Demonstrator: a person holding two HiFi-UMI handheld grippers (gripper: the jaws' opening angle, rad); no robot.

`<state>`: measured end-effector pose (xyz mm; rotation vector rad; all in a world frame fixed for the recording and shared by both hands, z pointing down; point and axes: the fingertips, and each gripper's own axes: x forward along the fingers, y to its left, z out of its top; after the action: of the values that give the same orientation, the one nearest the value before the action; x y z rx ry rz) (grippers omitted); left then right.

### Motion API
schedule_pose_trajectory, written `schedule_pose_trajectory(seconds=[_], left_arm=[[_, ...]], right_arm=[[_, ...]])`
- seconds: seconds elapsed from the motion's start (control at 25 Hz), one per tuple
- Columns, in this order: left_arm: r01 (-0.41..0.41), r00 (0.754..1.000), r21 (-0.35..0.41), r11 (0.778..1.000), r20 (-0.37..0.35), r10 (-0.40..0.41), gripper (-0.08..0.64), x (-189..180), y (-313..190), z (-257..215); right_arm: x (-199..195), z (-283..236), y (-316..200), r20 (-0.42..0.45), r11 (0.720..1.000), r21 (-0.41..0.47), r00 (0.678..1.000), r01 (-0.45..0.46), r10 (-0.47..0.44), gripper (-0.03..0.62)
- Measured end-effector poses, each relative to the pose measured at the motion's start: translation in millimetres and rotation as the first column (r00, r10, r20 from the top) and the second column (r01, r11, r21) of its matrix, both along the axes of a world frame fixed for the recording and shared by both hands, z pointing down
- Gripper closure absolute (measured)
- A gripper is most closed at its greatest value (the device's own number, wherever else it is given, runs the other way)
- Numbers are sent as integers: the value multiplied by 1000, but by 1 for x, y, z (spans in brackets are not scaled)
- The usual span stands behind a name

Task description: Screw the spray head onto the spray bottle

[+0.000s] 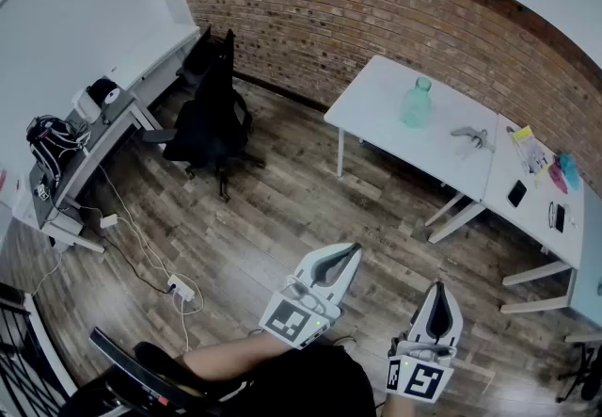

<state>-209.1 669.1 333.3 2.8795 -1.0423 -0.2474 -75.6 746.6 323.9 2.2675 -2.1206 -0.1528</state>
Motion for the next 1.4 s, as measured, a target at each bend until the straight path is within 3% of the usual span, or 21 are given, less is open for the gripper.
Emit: schedule_pose_trajectory(seconds=[1.0,1.2,1.32,1.4], left_arm=[[-5,999,3,1000,47,5,568,45,24,9],[12,998,64,998,53,-16,568,59,30,11],[11,1000,8,1000,14,-12,568,65,37,13],[18,1000,10,1000,8,-18,568,73,40,12]], right_arm=[[43,18,25,65,1000,3,998,25,-25,586],[59,23,33,40,998,-36,998,48,-47,586],[66,35,38,66,997,-53,996,64,-61,584],[76,40,41,76,997,-47,995,66,-62,584]])
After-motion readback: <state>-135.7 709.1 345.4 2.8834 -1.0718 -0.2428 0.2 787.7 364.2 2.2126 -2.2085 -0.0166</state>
